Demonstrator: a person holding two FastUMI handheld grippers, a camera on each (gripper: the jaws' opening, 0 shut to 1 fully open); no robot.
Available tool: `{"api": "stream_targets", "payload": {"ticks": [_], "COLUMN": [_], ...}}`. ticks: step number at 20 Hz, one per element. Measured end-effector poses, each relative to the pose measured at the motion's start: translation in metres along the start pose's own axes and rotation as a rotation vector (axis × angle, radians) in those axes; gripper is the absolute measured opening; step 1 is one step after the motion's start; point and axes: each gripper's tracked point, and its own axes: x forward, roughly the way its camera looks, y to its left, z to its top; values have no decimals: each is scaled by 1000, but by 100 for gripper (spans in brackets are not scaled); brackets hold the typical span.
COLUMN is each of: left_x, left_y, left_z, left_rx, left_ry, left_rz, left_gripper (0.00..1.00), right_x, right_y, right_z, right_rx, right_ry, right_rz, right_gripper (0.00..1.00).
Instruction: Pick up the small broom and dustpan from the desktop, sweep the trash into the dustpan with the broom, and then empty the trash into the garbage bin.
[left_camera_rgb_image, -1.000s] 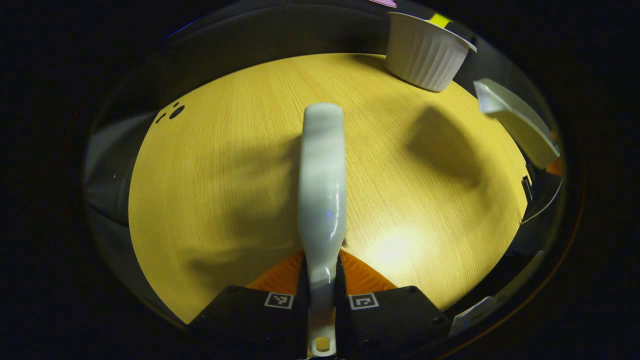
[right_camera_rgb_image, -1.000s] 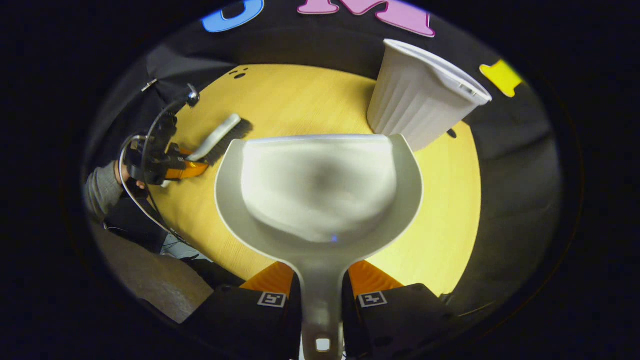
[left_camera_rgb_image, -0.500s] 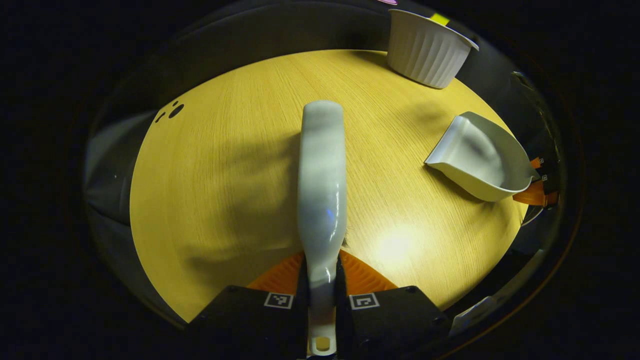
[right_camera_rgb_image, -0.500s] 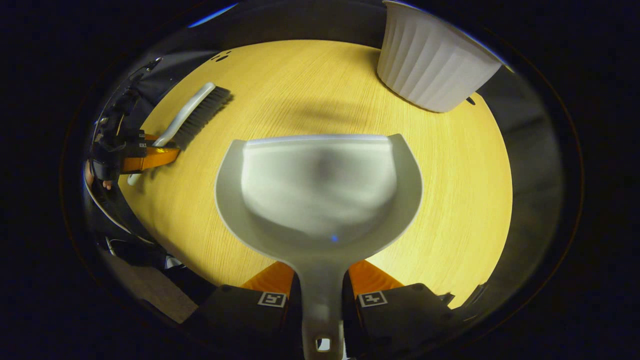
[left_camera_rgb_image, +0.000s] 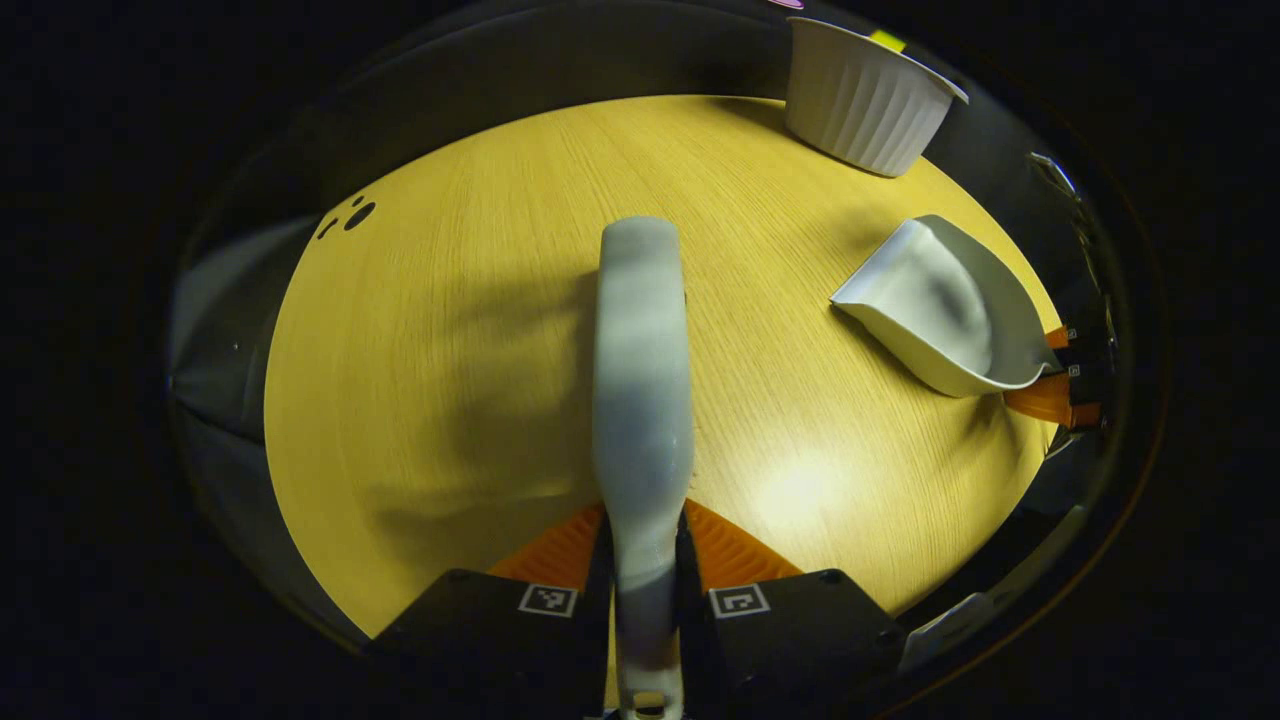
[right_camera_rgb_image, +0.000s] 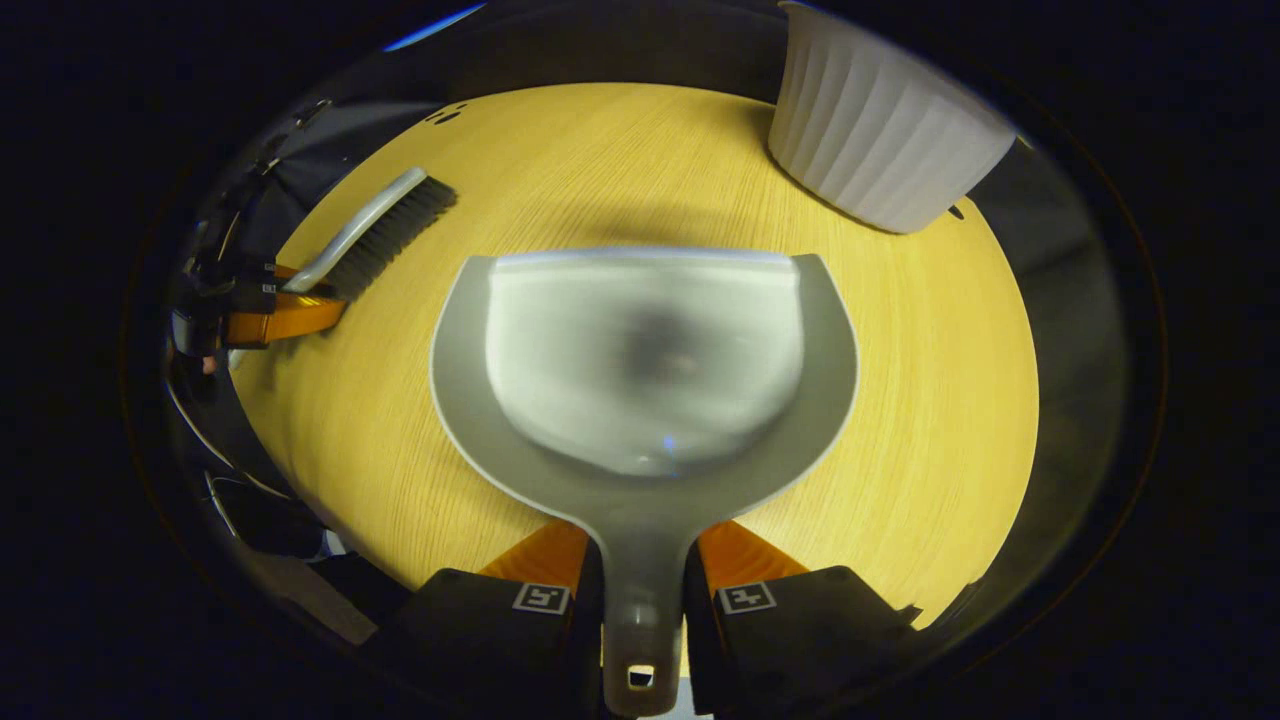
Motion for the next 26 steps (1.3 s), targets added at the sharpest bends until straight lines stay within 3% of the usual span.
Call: {"api": "stream_targets", "payload": {"ticks": [1, 3, 5, 7, 8, 13, 22, 23, 26], "left_x": [0, -4, -9, -19, -26, -66, -202, -220, -271], "left_y": [1, -1, 4, 7, 9, 0, -18, -18, -25], "left_z": [-1, -3, -3, 1, 2, 15, 120, 133, 162], "left_rx": [3, 8, 9, 20, 27, -12, -66, -71, -66], "left_ry": [10, 17, 9, -11, -23, -127, -608, -667, -837], "left_rz": [7, 10, 36, 62, 75, 72, 54, 54, 21], "left_gripper": [36, 46, 48, 61, 56, 57, 56, 56, 56], "right_x": [1, -5, -9, -18, -24, -77, -205, -221, -270], "right_y": [3, 6, 10, 12, 12, 8, 32, 36, 39], "right_z": [2, 0, 0, 2, 4, 27, 122, 134, 164], "right_rx": [-5, -20, -14, 9, 20, -1, -77, -69, -35], "right_ry": [-5, -8, -12, -23, -32, -164, -538, -584, -742], "right_rz": [10, 33, 50, 65, 71, 42, -25, -31, -54], "right_gripper": [36, 43, 52, 54, 54, 55, 53, 46, 50]}}
